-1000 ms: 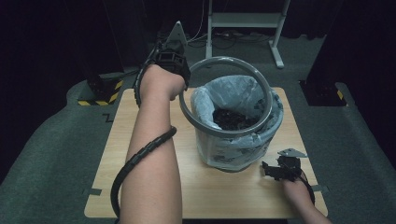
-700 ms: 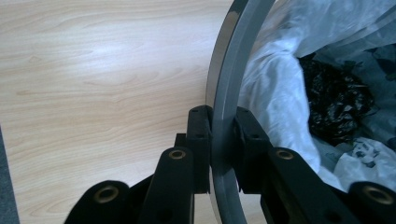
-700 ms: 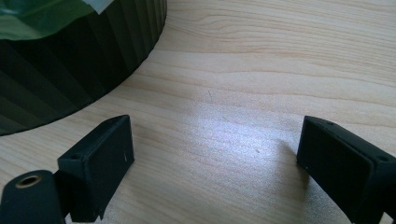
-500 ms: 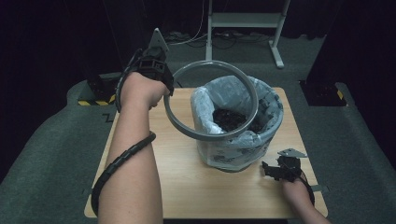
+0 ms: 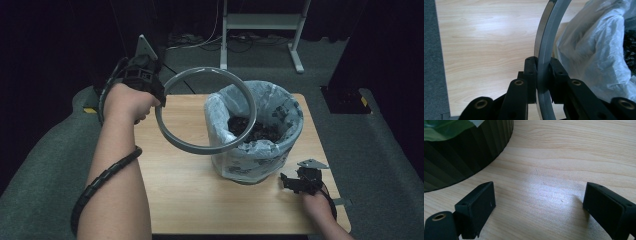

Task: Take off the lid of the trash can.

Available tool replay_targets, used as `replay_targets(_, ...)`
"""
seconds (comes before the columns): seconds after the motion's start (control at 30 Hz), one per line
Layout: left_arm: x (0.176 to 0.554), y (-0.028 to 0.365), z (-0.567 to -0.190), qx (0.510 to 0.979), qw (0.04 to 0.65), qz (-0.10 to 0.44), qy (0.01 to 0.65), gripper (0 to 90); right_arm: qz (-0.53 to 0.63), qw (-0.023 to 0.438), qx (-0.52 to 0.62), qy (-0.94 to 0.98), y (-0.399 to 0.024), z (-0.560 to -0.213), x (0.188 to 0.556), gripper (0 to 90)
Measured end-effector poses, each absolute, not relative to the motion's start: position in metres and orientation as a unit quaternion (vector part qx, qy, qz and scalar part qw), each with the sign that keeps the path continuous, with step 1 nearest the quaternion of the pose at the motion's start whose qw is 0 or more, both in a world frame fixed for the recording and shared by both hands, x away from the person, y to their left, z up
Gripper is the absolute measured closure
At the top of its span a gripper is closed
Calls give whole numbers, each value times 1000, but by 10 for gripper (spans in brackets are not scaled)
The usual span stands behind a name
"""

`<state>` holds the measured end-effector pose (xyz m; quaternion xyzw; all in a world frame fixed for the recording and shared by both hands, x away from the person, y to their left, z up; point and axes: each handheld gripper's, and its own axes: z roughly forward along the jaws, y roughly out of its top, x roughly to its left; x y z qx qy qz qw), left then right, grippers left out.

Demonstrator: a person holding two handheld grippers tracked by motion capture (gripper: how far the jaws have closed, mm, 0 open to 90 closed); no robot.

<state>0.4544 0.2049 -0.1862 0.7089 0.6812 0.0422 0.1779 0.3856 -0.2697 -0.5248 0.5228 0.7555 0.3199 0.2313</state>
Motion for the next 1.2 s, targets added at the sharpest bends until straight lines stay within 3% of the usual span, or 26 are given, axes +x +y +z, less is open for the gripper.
replay_targets(1.2,422,298,-201,666,183,44,722,783,320,232,522,756,-270,-525,386,103)
